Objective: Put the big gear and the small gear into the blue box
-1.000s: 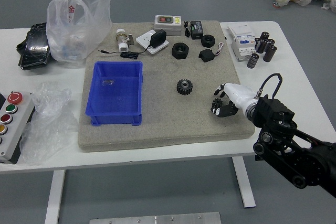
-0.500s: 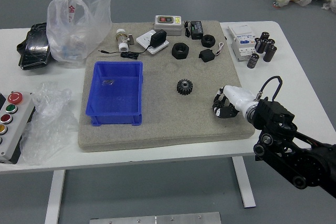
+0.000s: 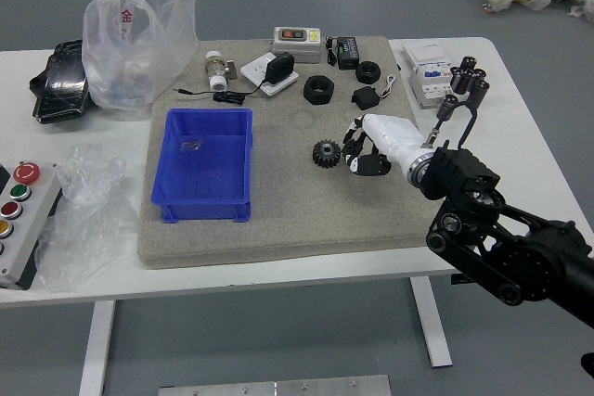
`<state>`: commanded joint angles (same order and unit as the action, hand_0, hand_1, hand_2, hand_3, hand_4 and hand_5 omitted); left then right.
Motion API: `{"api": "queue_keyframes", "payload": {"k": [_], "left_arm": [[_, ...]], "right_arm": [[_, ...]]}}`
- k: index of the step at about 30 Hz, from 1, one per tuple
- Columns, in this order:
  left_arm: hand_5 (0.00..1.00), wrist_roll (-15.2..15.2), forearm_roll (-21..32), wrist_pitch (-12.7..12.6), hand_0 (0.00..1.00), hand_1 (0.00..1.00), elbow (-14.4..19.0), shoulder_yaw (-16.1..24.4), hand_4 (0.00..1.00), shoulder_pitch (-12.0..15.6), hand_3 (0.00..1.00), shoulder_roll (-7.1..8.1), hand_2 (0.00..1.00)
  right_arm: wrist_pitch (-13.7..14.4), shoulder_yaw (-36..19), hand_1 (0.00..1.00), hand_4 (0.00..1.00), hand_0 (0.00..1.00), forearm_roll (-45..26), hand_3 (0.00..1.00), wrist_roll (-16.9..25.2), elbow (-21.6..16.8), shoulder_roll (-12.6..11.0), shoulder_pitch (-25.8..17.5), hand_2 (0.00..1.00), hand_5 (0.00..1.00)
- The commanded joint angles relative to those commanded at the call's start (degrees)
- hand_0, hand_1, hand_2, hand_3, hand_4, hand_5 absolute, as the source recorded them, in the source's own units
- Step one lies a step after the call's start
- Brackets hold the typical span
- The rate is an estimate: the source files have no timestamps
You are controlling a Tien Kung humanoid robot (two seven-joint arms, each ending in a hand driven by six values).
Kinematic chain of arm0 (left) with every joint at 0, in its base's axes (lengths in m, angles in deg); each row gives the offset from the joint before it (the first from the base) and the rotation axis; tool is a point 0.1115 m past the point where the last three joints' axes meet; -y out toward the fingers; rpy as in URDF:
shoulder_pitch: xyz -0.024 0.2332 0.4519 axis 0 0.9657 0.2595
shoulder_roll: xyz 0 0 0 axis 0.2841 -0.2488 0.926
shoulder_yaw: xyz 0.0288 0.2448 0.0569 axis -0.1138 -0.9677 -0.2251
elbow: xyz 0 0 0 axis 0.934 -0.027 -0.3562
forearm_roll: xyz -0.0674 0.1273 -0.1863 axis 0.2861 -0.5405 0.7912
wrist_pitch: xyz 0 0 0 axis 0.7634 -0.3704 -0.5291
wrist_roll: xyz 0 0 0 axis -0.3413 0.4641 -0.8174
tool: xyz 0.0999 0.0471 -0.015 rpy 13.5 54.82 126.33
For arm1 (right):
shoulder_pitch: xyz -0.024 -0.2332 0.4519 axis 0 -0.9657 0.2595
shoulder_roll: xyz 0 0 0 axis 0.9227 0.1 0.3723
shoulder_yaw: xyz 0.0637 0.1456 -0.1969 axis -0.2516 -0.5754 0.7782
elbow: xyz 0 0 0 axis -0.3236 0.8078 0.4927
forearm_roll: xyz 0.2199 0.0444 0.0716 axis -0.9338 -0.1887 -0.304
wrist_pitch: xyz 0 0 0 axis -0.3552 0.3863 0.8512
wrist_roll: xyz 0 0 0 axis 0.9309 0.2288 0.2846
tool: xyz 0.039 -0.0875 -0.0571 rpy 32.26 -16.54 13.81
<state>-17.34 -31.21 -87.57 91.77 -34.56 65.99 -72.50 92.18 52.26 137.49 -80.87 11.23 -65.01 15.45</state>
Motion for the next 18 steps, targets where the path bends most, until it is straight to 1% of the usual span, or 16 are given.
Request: {"api": "queue_keyframes", "payload": {"k": [7, 11, 18], "left_arm": [[0.413, 0.6, -0.8, 0.2, 0.702, 0.623, 0.2, 0.5, 0.708, 0.2, 0.808, 0.11, 0.619], [0.414, 0.7, -1.1, 0.3, 0.702, 0.623, 0.2, 0.7, 0.710, 0.1, 0.808, 0.20, 0.618], [0.414, 1.0, -1.6, 0.4, 0.702, 0.623, 0.3, 1.0, 0.710, 0.2, 0.808, 0.49, 0.618]], "right_arm": [[3.2, 8.2, 0.335, 0.257, 0.241, -5.7, 0.445, 3.6, 1.8, 5.3, 8.4, 0.283, 0.002], [4.8, 11.5, 0.353, 0.266, 0.241, -7.6, 0.451, 5.3, 3.1, 7.7, 11.7, 0.286, 0.002], [6.3, 16.4, 0.369, 0.280, 0.245, -10.0, 0.463, 6.8, 2.8, 10.7, 16.2, 0.292, 0.002]]}}
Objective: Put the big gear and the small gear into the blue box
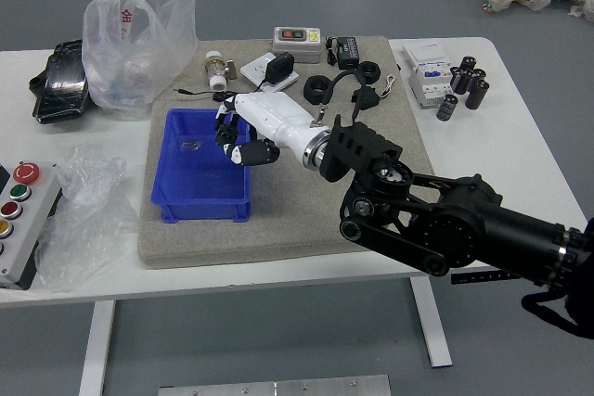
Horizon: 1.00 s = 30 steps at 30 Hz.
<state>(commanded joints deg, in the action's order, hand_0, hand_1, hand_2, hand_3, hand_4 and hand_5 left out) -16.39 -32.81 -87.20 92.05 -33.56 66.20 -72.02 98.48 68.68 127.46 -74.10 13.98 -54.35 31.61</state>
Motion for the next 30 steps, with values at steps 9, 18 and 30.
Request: {"api": "queue_keyframes", "payload": {"k": [9, 18, 30], "left_arm": [[0.415, 0.2, -0.5, 0.1, 0.703, 0.623, 0.1, 0.3, 0.710, 0.0, 0.808, 0.14, 0.618], [0.415, 0.3, -0.5, 0.1, 0.703, 0.623, 0.1, 0.3, 0.710, -0.1, 0.808, 0.06, 0.618], [0.415, 0.3, -0.4, 0.1, 0.703, 0.623, 0.1, 0.3, 0.710, -0.1, 0.808, 0.08, 0.618]], "right_arm": [[1.3, 6.7, 0.405, 0.307, 0.261, 1.3, 0.491, 1.0, 3.4, 2.3, 1.7, 0.310, 0.002], [3.3, 8.7, 0.458, 0.357, 0.270, 2.7, 0.515, 2.1, 6.7, 3.9, 1.3, 0.410, 0.002], [-0.5, 9.4, 0.662, 0.533, 0.362, 2.4, 0.735, 0.3, 8.2, 4.1, 0.8, 0.745, 0.127]]}}
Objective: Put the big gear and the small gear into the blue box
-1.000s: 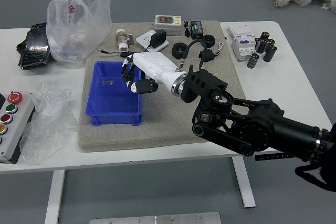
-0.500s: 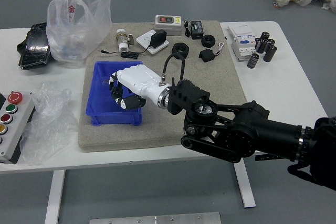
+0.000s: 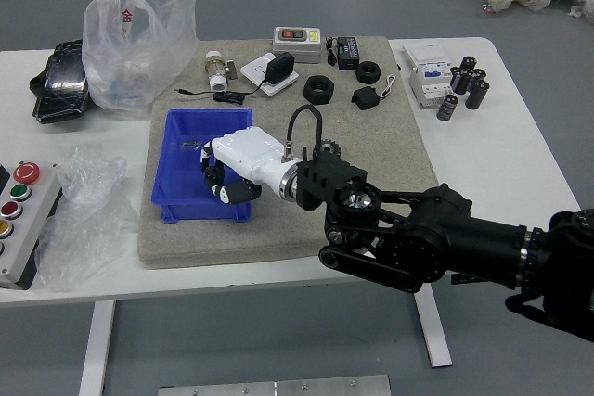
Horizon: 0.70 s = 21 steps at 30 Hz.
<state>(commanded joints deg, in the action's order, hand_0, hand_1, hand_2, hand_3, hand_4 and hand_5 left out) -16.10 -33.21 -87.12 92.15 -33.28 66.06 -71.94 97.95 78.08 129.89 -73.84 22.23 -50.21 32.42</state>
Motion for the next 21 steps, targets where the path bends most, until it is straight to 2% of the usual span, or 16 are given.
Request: {"api": "queue_keyframes", "payload": {"k": [2, 3, 12, 17, 20, 21], "left_arm": [[0.415, 0.0, 0.0, 0.0, 0.703, 0.623, 0.0, 0.0, 0.710, 0.0, 0.808, 0.00, 0.618], [0.414, 0.0, 0.0, 0.0, 0.703, 0.623, 0.0, 0.0, 0.709, 0.0, 0.808, 0.01, 0.617], [0.414, -0.2, 0.0, 0.0, 0.702, 0.623, -0.1, -0.1, 0.709, -0.1, 0.808, 0.05, 0.617], [0.415, -0.3, 0.3, 0.0, 0.702, 0.623, -0.1, -0.2, 0.709, 0.0, 0.808, -0.04, 0.618], [0.415, -0.3, 0.4, -0.1, 0.702, 0.623, -0.1, -0.3, 0.709, 0.1, 0.808, -0.11, 0.618], [0.415, -0.3, 0.4, -0.1, 0.703, 0.623, -0.1, -0.3, 0.708, 0.2, 0.808, -0.11, 0.618]], "right_arm": [[-0.7, -0.4, 0.662, 0.533, 0.362, 0.0, 0.735, -0.3, 0.2, -0.3, -0.1, 0.745, 0.127], [-0.9, -0.7, 0.679, 0.602, 0.370, 0.0, 0.793, -0.4, 0.3, -0.4, -0.2, 0.771, 0.145], [-0.5, -5.8, 0.682, 0.627, 0.376, 0.2, 0.814, -0.4, 1.0, -2.4, -1.3, 0.775, 0.161], [0.6, -10.4, 0.667, 0.652, 0.365, 0.2, 0.805, -0.3, 1.2, -4.6, -3.0, 0.766, 0.170], [0.0, -13.8, 0.667, 0.652, 0.365, 0.0, 0.805, -0.9, 2.2, -6.8, -4.2, 0.766, 0.170], [-0.3, -14.4, 0.669, 0.825, 0.372, 0.0, 0.818, -1.1, 2.4, -7.3, -4.4, 0.775, 0.306]]}}
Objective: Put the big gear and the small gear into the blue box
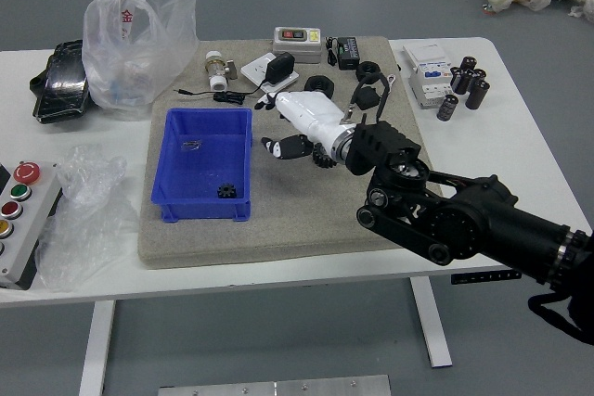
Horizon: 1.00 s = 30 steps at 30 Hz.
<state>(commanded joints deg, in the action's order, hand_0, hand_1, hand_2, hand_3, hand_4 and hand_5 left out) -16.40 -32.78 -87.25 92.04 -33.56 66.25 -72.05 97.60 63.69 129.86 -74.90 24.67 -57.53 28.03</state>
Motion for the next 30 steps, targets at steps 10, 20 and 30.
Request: {"api": "queue_keyframes", "payload": {"k": [10, 20, 30], "left_arm": [[0.415, -0.3, 0.2, -0.1, 0.703, 0.623, -0.1, -0.2, 0.709, -0.1, 0.809, -0.23, 0.617], [0.414, -0.2, 0.1, -0.1, 0.702, 0.623, -0.1, -0.2, 0.709, -0.1, 0.808, -0.21, 0.617], [0.414, -0.1, -0.1, 0.0, 0.702, 0.623, 0.0, -0.1, 0.707, -0.3, 0.807, -0.33, 0.617]], "right_arm": [[-4.1, -2.0, 0.685, 0.966, 0.379, -0.6, 0.847, -1.5, 3.2, -2.5, -2.1, 0.793, 0.461], [-3.6, 3.2, 0.686, 0.998, 0.379, -4.8, 0.858, -0.1, 8.2, -0.2, -1.2, 0.787, 0.527], [-2.1, 6.5, 0.661, 0.851, 0.370, -7.1, 0.831, 0.4, 12.7, 1.1, 0.2, 0.765, 0.355]]}}
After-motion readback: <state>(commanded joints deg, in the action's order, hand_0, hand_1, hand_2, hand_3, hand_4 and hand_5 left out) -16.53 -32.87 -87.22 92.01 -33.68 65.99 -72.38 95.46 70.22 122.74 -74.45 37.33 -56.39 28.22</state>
